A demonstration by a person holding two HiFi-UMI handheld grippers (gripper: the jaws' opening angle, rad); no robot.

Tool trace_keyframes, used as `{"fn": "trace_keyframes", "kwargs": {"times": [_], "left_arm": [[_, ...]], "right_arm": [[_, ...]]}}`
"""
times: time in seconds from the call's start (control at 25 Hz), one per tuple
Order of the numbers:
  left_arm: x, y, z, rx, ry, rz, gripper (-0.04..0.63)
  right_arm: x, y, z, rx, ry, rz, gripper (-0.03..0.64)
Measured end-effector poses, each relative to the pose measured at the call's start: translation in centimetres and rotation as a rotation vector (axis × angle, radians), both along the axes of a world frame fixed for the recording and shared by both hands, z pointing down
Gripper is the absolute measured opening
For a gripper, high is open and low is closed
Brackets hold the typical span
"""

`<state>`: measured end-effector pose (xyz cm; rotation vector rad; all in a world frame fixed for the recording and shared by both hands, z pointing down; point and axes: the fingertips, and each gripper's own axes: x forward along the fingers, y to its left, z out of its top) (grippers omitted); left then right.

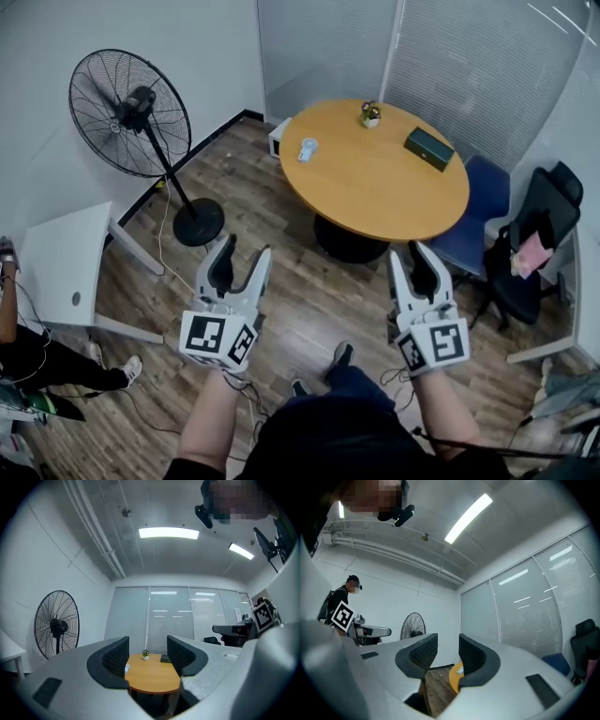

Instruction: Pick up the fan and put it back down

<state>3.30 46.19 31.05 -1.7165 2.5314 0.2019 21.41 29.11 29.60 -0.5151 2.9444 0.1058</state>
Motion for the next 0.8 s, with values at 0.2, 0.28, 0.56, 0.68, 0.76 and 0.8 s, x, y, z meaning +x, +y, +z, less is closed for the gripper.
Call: {"fn": "trace_keyframes", "kwargs": {"times": [0.2,0.28,0.56,0.68,0.76,0.8], "left_arm": [[-2.8,-2.4,1.3,-0.014,0.029,-0.025,0.242],[-4.0,-3.6,1.7,-0.038,0.028,-0.04,0.242],[-9.5,-8.7,2.7,-0.105,0.02,-0.094,0.242],[-11.7,-12.0,3.2,-0.141,0.026,-0.116,0.242],[-12.8,-14.2,3.2,-0.158,0.027,-0.125,0.242],[-13.3,-15.2,3.2,-0.164,0.026,-0.129,0.242]], "right_arm": [[-3.4,-3.0,1.0,-0.024,0.012,-0.02,0.144],[-5.4,-4.4,1.8,-0.055,0.009,-0.038,0.141],[-13.7,-9.5,4.4,-0.127,0.015,-0.127,0.13],[-16.5,-13.0,5.5,-0.155,0.03,-0.156,0.126],[-17.9,-15.5,5.7,-0.169,0.03,-0.168,0.124],[-18.6,-16.5,5.7,-0.175,0.026,-0.174,0.124]]}}
